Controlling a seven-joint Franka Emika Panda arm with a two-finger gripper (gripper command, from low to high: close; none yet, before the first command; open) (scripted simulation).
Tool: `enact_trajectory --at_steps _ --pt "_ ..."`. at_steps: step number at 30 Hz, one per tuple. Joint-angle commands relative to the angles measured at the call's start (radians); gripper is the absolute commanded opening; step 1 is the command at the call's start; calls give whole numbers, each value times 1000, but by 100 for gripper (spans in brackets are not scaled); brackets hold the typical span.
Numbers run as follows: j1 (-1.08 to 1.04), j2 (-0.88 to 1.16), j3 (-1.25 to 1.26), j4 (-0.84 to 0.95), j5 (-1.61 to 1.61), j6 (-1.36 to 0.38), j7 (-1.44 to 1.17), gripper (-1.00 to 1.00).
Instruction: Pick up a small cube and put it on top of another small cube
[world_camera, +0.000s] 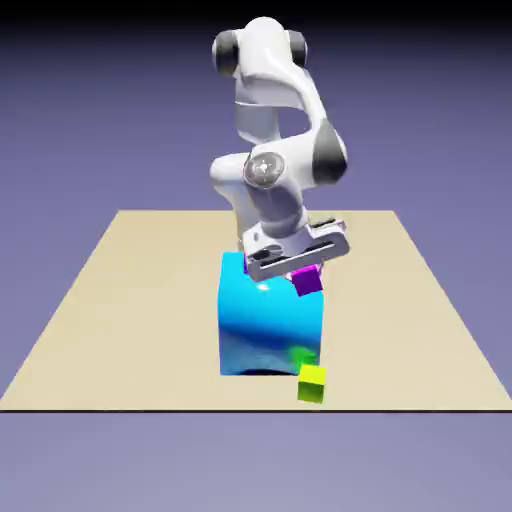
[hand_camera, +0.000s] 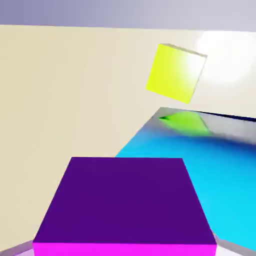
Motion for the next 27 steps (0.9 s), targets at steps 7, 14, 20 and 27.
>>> enact_trajectory --at_steps 7,14,20,27 --pt "-19 -254 172 -125 -101 -127 3 -100" --pt "-68 -462 358 -251 -269 -214 -12 -100" --pt "-62 -465 366 -429 -261 -40 -11 -100" --pt "-68 -462 358 -251 -269 -214 -12 100"
